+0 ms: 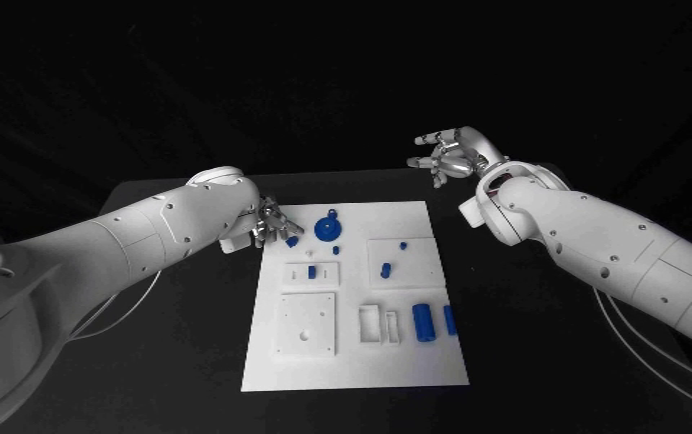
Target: Assemble the parts on the task board
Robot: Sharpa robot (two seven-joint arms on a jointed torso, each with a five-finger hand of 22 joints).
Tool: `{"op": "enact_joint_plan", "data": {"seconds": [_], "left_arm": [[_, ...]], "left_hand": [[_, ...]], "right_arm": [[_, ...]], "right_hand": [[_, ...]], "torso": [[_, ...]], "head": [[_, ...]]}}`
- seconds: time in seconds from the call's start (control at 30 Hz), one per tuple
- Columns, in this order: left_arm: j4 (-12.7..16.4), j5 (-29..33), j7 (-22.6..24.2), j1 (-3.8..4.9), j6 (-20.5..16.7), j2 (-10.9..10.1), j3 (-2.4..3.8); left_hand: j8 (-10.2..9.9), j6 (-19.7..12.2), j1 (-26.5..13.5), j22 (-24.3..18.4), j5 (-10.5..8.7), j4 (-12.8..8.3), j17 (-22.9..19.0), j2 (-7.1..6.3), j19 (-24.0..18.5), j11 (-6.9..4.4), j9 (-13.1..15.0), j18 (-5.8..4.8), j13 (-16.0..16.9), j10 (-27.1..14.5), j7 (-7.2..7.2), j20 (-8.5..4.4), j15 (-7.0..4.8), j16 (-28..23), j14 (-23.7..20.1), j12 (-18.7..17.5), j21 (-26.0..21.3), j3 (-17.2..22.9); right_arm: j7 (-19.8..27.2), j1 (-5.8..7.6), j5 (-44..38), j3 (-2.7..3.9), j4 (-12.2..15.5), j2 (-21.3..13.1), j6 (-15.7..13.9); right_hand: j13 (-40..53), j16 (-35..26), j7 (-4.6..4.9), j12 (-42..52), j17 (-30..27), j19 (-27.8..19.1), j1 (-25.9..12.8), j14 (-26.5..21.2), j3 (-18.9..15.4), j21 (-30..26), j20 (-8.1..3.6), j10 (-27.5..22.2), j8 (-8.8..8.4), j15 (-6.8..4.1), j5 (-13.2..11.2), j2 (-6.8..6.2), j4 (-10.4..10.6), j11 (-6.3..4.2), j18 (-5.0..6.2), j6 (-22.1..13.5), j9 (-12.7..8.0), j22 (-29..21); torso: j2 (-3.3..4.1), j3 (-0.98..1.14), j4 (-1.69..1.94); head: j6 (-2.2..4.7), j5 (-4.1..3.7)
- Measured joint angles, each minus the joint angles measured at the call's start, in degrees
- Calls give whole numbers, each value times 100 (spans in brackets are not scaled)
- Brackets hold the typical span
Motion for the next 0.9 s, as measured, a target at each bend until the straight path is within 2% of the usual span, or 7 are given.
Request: {"op": "enact_joint_plan", "data": {"seconds": [0.17,0.23,0.3,0.43,0.6,0.77,0.9], "left_arm": [[43,6,4,0,-47,-89,3],[83,7,4,1,-71,-131,4],[132,8,3,4,-86,-169,6],[272,0,-7,12,-119,-253,11],[482,-57,-7,20,-214,-363,14],[772,-195,109,25,-483,-494,15],[1003,-387,312,26,-804,-603,12]], "left_hand": [[0,0,-18,6,-573,145,-11,-185,0,0,-25,0,-9,0,0,0,0,0,0,0,0,146],[0,0,-42,6,-1149,425,-17,-453,0,0,-52,0,-16,0,0,0,0,0,0,0,-21,250],[0,0,31,6,-1263,624,-17,-561,0,0,-77,0,-30,0,0,0,0,0,0,0,-21,243],[-21,1,139,6,-1283,612,-17,-587,0,0,-124,0,-32,0,1,0,0,0,0,0,-43,234],[-353,21,333,-13,-1283,216,-58,-426,0,50,-779,0,-63,-49,89,0,35,-82,-35,-75,-132,185],[-880,-204,884,-179,-1185,-466,-155,-69,-56,226,-2287,-1,-253,-266,343,148,143,-336,-143,-379,-383,38],[-853,-114,1356,-250,-855,-928,-199,152,-70,249,-3023,0,-462,-386,371,176,195,-472,-195,-658,-486,-105]], "right_arm": [[-1,0,0,0,-8,-4,0],[-1,0,0,0,-11,-8,0],[-2,0,0,0,-13,-12,0],[-3,0,0,0,-16,-18,0],[-4,0,0,0,-24,-22,1],[-5,0,0,1,-38,-24,2],[-6,-2,0,1,-51,-26,3]], "right_hand": [[0,0,0,0,0,0,0,0,0,0,0,0,0,0,0,0,0,0,0,0,0,0],[0,0,0,0,0,0,0,0,0,0,0,0,0,0,0,0,0,0,0,0,0,0],[0,0,0,0,1,0,0,0,0,0,0,0,0,0,0,0,0,0,0,0,0,0],[0,0,0,0,0,0,0,0,0,0,0,0,0,0,0,0,0,0,0,0,0,-7],[0,0,0,0,1,0,0,0,0,0,0,0,0,0,0,0,0,0,0,0,0,-7],[0,0,0,0,1,0,0,0,0,0,0,0,0,0,0,0,0,0,0,0,0,-7],[0,0,0,0,1,0,0,0,0,0,0,0,0,0,0,0,0,0,0,0,0,-7]], "torso": [[-1,1,3],[-2,0,7],[-3,0,10],[-5,-1,13],[-2,-3,13],[3,-1,7],[6,-1,3]], "head": [[5,3],[5,3],[5,3],[7,9],[14,20],[23,27],[24,28]]}}
